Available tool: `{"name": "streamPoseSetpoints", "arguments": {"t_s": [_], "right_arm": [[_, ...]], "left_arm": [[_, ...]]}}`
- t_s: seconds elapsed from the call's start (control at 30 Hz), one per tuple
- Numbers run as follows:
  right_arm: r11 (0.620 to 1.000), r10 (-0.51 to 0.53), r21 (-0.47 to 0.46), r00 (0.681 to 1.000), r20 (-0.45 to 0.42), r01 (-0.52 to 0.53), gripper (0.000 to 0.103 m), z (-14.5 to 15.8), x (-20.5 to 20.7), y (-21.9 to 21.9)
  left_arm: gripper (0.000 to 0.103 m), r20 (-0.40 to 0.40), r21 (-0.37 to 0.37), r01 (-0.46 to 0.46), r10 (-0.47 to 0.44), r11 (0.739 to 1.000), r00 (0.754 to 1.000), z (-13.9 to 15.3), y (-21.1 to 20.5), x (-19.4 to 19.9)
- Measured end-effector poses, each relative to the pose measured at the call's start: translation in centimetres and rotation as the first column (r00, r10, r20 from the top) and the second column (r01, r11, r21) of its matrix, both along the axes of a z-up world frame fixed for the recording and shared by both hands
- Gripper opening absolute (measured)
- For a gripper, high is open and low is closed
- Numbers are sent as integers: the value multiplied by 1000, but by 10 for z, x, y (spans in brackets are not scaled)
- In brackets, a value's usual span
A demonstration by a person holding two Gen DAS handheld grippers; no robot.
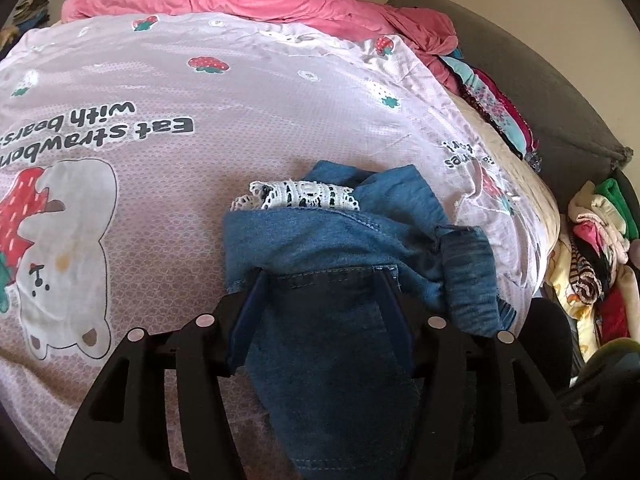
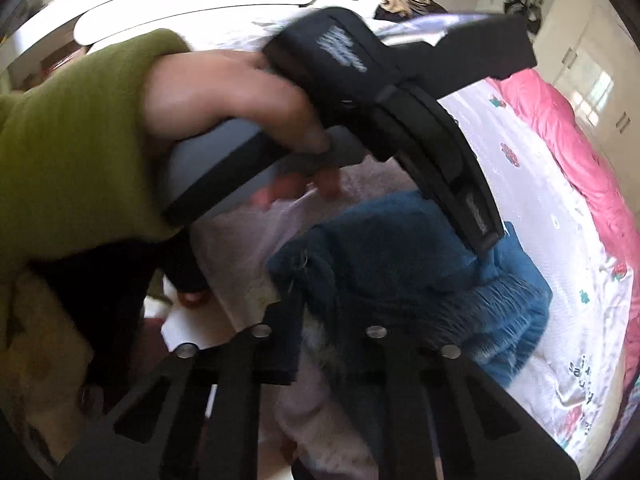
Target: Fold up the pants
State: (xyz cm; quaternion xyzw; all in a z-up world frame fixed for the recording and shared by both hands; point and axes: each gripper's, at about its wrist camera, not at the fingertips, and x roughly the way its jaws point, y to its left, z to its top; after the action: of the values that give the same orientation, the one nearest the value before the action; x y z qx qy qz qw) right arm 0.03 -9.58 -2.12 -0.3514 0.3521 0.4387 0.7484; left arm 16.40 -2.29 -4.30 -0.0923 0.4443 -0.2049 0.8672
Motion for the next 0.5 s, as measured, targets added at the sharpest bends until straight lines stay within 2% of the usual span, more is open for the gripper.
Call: {"name": "streamPoseSetpoints", "arguments": {"t_s": [0.13, 0.27, 0.5], "right_arm": [[1000, -23, -14, 999, -32, 23, 6, -14, -4, -15], [993, -86, 67, 990, -111, 94, 7, -27, 8, -20], [977, -128, 148, 978, -166, 153, 23, -18, 5, -31]], "left_arm": [[51, 1, -5, 2, -2, 1000, 1000, 0, -1, 1], [52, 6, -12, -1, 1, 1000, 1000, -1, 1, 0], [55, 13, -10, 3, -3, 1000, 1000, 0, -1, 1]]}}
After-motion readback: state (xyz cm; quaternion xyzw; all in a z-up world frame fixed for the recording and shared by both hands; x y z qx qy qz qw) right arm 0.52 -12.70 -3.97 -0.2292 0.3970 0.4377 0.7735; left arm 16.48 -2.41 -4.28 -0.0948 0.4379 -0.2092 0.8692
